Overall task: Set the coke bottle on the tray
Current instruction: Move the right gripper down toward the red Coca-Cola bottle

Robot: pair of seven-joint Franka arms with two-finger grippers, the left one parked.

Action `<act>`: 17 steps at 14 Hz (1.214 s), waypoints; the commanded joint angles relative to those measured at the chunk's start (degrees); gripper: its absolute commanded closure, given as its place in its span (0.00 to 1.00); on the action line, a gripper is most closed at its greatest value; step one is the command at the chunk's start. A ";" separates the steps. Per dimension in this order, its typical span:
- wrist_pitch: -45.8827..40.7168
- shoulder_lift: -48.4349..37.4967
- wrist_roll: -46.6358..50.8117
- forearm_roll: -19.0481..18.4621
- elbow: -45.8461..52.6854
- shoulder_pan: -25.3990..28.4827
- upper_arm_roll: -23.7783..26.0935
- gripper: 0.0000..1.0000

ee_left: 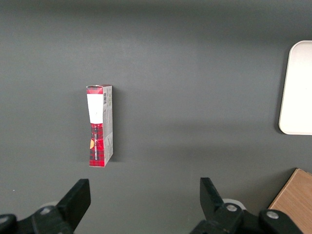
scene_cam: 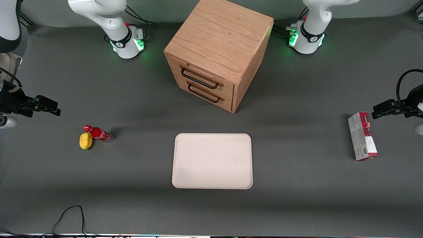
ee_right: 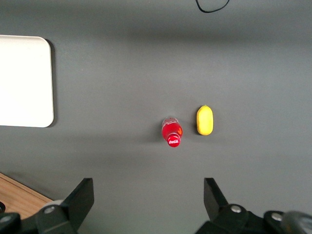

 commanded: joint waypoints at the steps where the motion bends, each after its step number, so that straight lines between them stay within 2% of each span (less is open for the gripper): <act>1: 0.22 -1.05 1.26 -0.95 -0.87 -0.34 0.48 0.00; 5: 0.13 -1.04 -1.44 -1.04 -1.13 -0.86 0.30 0.00; 7: -2.50 -1.74 -5.58 -0.95 -1.74 -1.13 -2.40 0.00; 9: -2.16 -4.63 -6.73 -0.95 -5.50 -0.95 -4.35 0.00; 13: 3.01 -13.51 -6.73 -0.95 -18.24 -0.95 -4.80 0.00; 17: 5.66 -13.53 -6.73 -1.04 -21.34 -0.69 -4.80 0.00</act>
